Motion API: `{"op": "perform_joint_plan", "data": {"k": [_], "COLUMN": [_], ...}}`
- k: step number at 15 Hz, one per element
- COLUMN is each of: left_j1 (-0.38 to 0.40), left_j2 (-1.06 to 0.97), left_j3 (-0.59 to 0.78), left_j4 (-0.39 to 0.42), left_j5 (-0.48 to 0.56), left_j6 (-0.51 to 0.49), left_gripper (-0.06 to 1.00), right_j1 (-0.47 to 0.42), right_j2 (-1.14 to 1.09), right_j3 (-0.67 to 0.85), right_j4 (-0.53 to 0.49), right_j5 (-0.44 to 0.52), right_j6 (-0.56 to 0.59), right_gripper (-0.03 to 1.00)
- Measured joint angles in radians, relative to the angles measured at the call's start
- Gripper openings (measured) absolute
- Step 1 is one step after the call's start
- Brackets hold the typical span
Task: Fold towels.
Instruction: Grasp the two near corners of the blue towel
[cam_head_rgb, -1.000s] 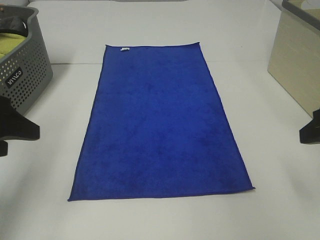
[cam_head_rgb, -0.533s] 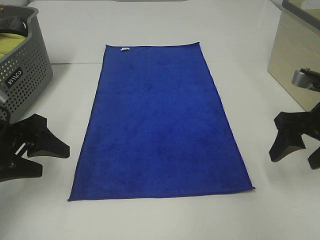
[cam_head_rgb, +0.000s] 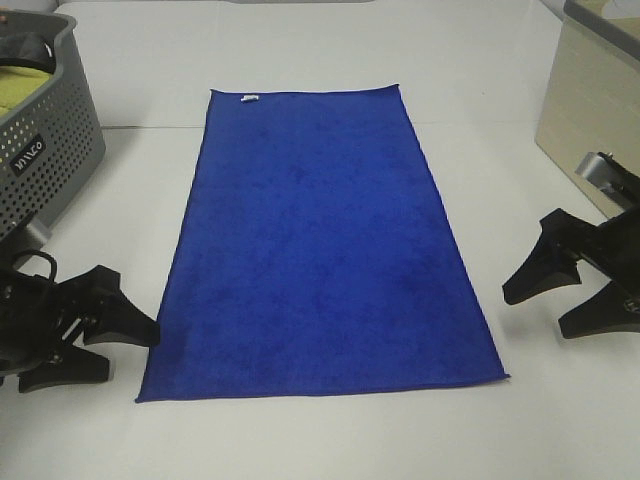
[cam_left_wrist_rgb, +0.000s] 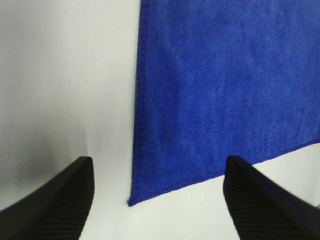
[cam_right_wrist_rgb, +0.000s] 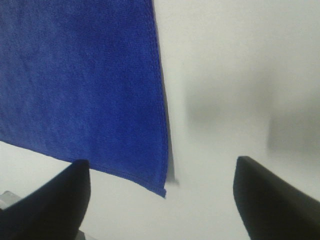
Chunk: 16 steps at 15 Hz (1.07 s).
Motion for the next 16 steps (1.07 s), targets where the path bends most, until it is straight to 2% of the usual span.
{"op": "perform_joint_plan", "data": {"k": [2,5,8,10,11,12,13,15,16], "left_j1": [0.000,-0.008,-0.062,-0.098,-0.104,-0.105,-0.105,-0.105,-0.105], "left_j2": [0.031,0.081,0.114,0.139,0.144,0.149,0.155,0.164,0.166], "left_j3": [-0.010,-0.038,-0.049,-0.080,-0.092,-0.099,-0.099,-0.099,-0.099], "left_j4": [-0.011,-0.034,-0.052,-0.054,-0.054,-0.051,-0.046,-0.030,-0.027], "left_j5": [0.021,0.077,0.113,0.127,0.125,0.111,0.091,0.055,0.053], "left_j6": [0.019,0.044,0.061,0.065,0.056,0.040,0.028,0.023,0.023], "left_gripper": [0.69,0.69,0.69,0.68,0.65,0.57,0.45,0.08,0.02], "right_j1": [0.009,0.081,0.141,0.177,0.187,0.190,0.190,0.190,0.190], "right_j2": [0.031,0.078,0.135,0.172,0.181,0.186,0.188,0.196,0.197], "right_j3": [0.000,0.000,-0.002,-0.010,-0.010,-0.010,-0.010,-0.010,-0.010], "right_j4": [0.042,0.039,0.075,0.116,0.126,0.126,0.116,0.101,0.099], "right_j5": [0.015,-0.005,-0.010,0.003,-0.001,-0.013,-0.031,-0.058,-0.060], "right_j6": [-0.049,-0.075,-0.075,-0.075,-0.071,-0.062,-0.047,-0.014,0.002], "right_gripper": [0.76,0.76,0.75,0.66,0.59,0.50,0.38,0.09,0.02]}}
